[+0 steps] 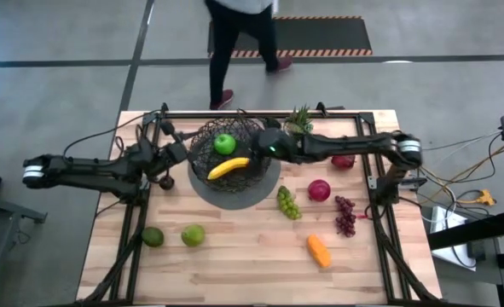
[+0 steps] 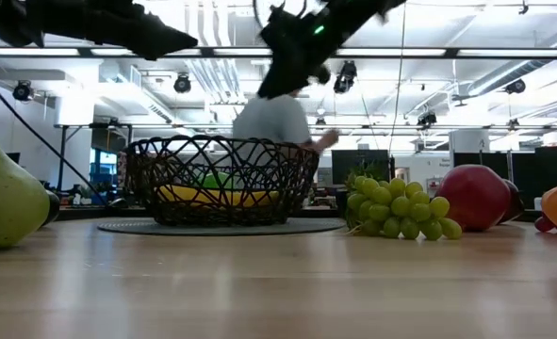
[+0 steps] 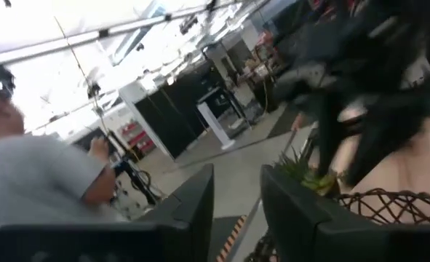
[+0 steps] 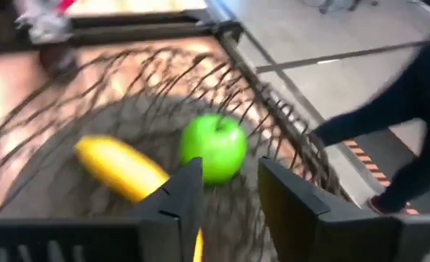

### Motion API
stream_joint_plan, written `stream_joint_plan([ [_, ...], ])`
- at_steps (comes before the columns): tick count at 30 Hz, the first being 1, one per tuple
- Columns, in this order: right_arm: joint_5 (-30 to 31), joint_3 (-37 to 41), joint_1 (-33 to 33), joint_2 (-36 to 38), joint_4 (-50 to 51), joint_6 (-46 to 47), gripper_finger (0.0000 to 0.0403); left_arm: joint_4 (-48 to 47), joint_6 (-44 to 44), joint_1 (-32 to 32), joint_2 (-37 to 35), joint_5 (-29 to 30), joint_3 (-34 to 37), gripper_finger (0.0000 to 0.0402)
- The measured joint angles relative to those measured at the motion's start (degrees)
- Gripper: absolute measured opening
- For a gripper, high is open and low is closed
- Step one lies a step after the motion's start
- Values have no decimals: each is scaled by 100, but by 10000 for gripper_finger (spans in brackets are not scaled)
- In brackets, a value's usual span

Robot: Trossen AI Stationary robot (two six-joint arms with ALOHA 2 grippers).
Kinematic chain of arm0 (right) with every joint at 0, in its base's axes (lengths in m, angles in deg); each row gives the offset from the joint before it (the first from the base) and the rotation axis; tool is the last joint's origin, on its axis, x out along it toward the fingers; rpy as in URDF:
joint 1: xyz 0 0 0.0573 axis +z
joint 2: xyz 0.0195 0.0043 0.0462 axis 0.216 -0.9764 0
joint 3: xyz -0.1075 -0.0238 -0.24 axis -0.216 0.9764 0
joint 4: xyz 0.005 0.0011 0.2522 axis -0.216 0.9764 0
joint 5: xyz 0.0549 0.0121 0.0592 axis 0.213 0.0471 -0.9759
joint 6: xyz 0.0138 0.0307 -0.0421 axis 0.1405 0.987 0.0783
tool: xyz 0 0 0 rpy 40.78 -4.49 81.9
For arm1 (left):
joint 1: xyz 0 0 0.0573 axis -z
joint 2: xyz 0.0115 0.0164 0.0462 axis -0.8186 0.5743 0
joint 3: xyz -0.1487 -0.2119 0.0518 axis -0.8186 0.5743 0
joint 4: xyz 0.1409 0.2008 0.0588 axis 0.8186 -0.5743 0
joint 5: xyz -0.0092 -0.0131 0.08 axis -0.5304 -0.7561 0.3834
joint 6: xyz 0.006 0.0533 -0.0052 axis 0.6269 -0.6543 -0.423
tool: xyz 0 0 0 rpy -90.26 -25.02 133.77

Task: Build produce basket
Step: Put the green apple into the black wire basket

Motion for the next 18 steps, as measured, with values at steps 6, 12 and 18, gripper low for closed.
stream_joint_plan([
  [6,-7,1336,539,1218,86,3,48,-1063,775,-91,596,147,-556,9],
  [12,-8,2755,808,2200,-796,151,11,-3069,2057,-528,1316,-10,-1327,1],
  [18,-15,3763,859,2804,-2197,-35,9,-5122,2250,-1242,2247,-1467,-2321,0],
])
